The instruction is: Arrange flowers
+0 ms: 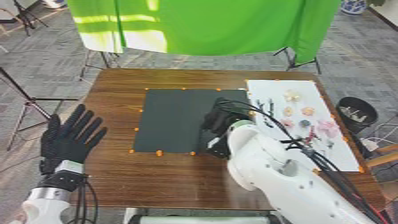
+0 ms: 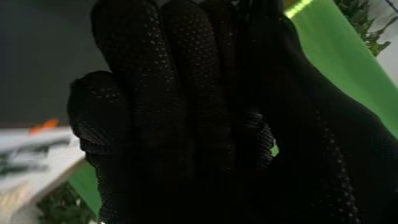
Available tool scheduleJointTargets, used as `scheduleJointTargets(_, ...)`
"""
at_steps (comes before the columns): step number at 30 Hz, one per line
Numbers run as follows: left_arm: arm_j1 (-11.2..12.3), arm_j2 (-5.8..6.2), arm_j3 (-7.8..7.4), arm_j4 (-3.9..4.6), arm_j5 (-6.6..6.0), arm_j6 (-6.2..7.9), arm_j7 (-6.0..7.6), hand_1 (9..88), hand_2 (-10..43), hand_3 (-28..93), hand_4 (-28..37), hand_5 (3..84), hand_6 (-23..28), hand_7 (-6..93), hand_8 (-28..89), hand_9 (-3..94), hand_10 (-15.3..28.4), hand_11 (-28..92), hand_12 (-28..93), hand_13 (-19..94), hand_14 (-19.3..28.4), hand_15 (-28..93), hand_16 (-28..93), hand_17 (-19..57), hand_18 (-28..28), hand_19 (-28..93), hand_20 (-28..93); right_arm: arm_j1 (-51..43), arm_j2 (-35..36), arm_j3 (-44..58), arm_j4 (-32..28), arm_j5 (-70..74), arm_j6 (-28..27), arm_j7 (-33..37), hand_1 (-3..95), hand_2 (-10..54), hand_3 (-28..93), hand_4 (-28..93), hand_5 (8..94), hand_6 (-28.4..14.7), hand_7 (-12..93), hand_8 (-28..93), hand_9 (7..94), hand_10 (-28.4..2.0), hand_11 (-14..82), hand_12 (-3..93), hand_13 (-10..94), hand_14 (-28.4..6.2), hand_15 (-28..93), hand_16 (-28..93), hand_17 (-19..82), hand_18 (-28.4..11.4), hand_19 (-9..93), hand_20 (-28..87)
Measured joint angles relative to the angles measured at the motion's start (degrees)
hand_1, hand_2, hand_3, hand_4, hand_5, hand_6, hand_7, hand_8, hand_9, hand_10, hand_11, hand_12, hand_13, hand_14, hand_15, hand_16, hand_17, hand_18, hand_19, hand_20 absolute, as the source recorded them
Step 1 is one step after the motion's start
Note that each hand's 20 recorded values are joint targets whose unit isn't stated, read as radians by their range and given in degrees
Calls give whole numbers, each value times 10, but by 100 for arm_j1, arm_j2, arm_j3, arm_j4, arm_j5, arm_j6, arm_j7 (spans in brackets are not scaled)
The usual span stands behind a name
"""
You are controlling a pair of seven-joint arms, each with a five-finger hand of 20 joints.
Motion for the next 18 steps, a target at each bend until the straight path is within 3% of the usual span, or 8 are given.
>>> scheduleJointTargets(7,-102,69,119,60,-74,55,-30,238,178,571,-283,325,77,4,-61,227,116,93,44,140,125,129,-44,-61,128,233,79,333,-674,-544,812,50,607,129,445,-95,930,9,877,-19,196,170,937,-84,138,307,937,-38,270,413,531,-206,932,192)
scheduleJointTargets(13,-240,131,323,182,-221,203,-115,237,179,571,-283,319,76,0,-62,219,114,91,40,139,117,120,-42,-54,124,225,83,372,-1331,-625,1484,74,655,299,425,-95,932,17,875,-3,203,174,937,-73,146,312,937,-34,276,412,533,-209,932,185)
scheduleJointTargets(18,-313,164,459,231,-212,312,-196,237,180,571,-283,314,77,-3,-62,215,111,90,35,141,113,111,-38,-52,123,221,88,448,-1713,-727,1747,93,675,296,413,-95,932,30,874,5,212,173,937,-68,152,316,937,-29,284,409,534,-209,932,180)
